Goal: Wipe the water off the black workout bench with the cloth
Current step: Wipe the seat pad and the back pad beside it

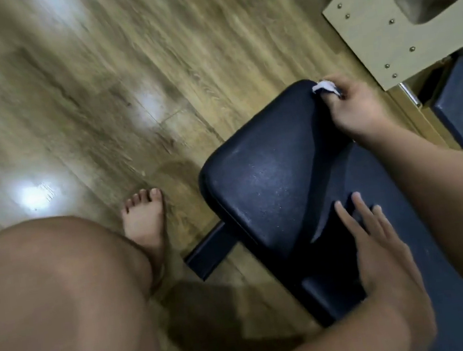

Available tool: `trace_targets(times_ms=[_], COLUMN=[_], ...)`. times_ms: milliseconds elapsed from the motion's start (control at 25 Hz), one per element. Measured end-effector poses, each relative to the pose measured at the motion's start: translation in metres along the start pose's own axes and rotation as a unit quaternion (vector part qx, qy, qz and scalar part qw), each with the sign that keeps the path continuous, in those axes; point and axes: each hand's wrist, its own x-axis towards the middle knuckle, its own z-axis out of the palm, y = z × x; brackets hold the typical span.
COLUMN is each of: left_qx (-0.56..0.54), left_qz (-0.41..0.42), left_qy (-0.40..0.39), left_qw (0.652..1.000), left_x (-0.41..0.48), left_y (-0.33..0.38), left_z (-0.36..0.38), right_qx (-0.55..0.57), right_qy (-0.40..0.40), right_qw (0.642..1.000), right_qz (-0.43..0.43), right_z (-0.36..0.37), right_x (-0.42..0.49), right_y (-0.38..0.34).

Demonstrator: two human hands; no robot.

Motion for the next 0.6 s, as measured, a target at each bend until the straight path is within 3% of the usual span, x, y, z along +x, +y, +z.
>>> trace_targets(times_ms=[40,80,120,200,240,320,400,440,520,560,600], left_qx=[-0.059,-0.144,-0.227,-0.270,-0.286,-0.219,-0.222,-0.273,-0.382,-0.390,-0.395], left_qz=[-0.075,-0.097,-0.077,-0.109,-0.135,-0.145,-0.153,-0.153,-0.235,-0.237,-0.248], left_qy=[-0.087,-0.155,-0.171,-0.083,-0.085,-0.030,-0.036,-0.071,-0.091,-0.114,-0.197], left_qw=[0.992,0.973,0.955,0.953,0.945,0.964,0.962,0.947,0.889,0.882,0.862], left_x=[0.010,0.022,0.034,0.045,0.051,0.049,0.045,0.042,0.028,0.024,0.022], left_y=[0.004,0.007,0.018,0.009,0.007,-0.007,-0.035,-0.047,-0.047,-0.042,-0.042], left_z=[0.018,0.019,0.022,0.036,0.033,0.028,0.035,0.035,0.035,0.029,0.025], right_qx=[-0.003,-0.004,-0.011,-0.033,-0.051,-0.084,-0.096,-0.075,-0.088,-0.098,-0.105], right_qy=[0.011,0.017,0.020,0.004,-0.027,-0.137,-0.224,-0.263,-0.318,-0.313,-0.280], right_qw=[1.000,1.000,0.999,0.994,0.988,0.956,0.915,0.886,0.831,0.835,0.872], right_qz=[-0.005,-0.017,-0.038,-0.100,-0.145,-0.246,-0.323,-0.375,-0.448,-0.442,-0.388], right_z=[-0.001,-0.002,-0.002,0.000,0.004,0.027,0.061,0.072,0.067,0.056,0.040], right_x=[-0.002,-0.004,-0.004,-0.004,-0.009,-0.030,-0.073,-0.100,-0.114,-0.096,-0.072], right_y=[0.001,-0.001,-0.003,-0.025,-0.043,-0.086,-0.118,-0.132,-0.131,-0.120,-0.111])
